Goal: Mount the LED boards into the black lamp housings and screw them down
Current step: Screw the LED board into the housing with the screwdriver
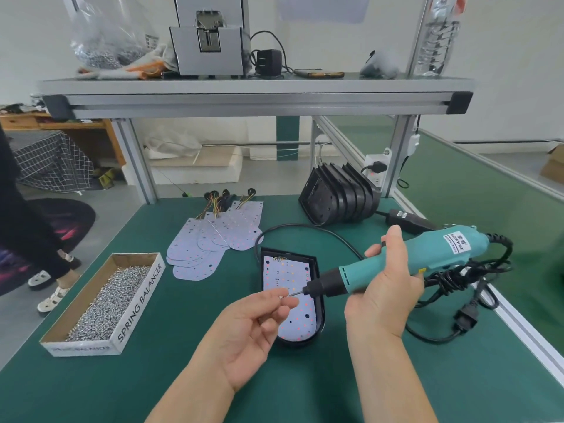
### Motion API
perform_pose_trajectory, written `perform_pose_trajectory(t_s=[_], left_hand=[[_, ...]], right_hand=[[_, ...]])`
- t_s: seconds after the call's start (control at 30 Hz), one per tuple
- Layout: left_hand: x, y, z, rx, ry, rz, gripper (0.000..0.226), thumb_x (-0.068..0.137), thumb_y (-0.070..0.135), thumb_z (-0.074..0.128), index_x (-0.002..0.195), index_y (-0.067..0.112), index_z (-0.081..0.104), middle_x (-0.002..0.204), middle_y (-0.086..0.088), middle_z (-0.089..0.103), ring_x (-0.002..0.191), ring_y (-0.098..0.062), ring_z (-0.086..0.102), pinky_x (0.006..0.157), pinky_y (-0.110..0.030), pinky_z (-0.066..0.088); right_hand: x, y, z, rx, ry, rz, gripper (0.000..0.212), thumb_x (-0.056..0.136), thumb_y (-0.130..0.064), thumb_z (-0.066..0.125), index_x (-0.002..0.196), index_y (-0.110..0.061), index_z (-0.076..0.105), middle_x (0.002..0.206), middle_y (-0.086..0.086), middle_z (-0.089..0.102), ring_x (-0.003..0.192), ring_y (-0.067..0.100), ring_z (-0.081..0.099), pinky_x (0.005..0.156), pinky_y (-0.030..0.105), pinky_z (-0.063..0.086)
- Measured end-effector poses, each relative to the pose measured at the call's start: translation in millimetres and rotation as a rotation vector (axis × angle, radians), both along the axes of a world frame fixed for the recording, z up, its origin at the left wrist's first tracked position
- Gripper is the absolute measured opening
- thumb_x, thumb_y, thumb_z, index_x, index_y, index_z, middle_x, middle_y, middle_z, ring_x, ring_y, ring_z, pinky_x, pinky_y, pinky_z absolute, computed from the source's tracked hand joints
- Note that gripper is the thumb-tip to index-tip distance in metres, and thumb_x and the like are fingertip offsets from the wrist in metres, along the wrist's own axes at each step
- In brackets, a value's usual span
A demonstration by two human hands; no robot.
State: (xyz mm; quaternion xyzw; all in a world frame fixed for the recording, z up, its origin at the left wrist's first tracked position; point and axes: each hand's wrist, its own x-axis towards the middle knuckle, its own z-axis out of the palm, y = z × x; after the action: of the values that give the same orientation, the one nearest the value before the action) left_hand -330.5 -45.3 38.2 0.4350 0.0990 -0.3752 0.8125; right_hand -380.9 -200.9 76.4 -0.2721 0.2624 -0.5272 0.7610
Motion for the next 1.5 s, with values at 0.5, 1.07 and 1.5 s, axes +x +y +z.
perform_pose_trajectory(t_s=[0.5,1.07,1.5], left_hand=[[-4.9,-11.7,-8.3,0.017,-0.073,-0.049,0.032,0.064,-0.003,0.069,0.096,-0.008,0.066,0.086,-0.024,0.072,0.053,-0.012,0.064,0.039,-0.013,0.045],[-21.1,-19.0,-15.6,0.277,-0.577,0.002,0.014,0.089,-0.012,0.059,0.088,-0.001,0.067,0.062,-0.015,0.067,0.080,-0.023,0.071,0.053,-0.015,0.045],[-17.5,-22.1,-8.9,0.251,-0.470,-0.062,0.011,0.090,-0.015,0.054,0.095,-0.011,0.064,0.068,-0.018,0.068,0.043,-0.010,0.050,0.041,-0.014,0.036]], right_hand=[[-2.4,-1.8,-1.4,-0.034,-0.018,-0.023,0.025,0.091,-0.021,0.072,0.078,-0.022,0.050,0.056,-0.015,0.057,0.054,0.006,0.051,0.054,0.020,0.045],[-1.4,-9.7,-9.5,0.033,0.058,-0.030,0.022,0.090,-0.025,0.072,0.082,-0.022,0.052,0.054,-0.015,0.054,0.052,0.005,0.050,0.053,0.019,0.042],[4.0,-16.3,-14.0,0.019,0.036,0.050,0.020,0.089,-0.024,0.071,0.084,-0.020,0.052,0.056,-0.012,0.054,0.054,0.005,0.050,0.060,0.025,0.036]])
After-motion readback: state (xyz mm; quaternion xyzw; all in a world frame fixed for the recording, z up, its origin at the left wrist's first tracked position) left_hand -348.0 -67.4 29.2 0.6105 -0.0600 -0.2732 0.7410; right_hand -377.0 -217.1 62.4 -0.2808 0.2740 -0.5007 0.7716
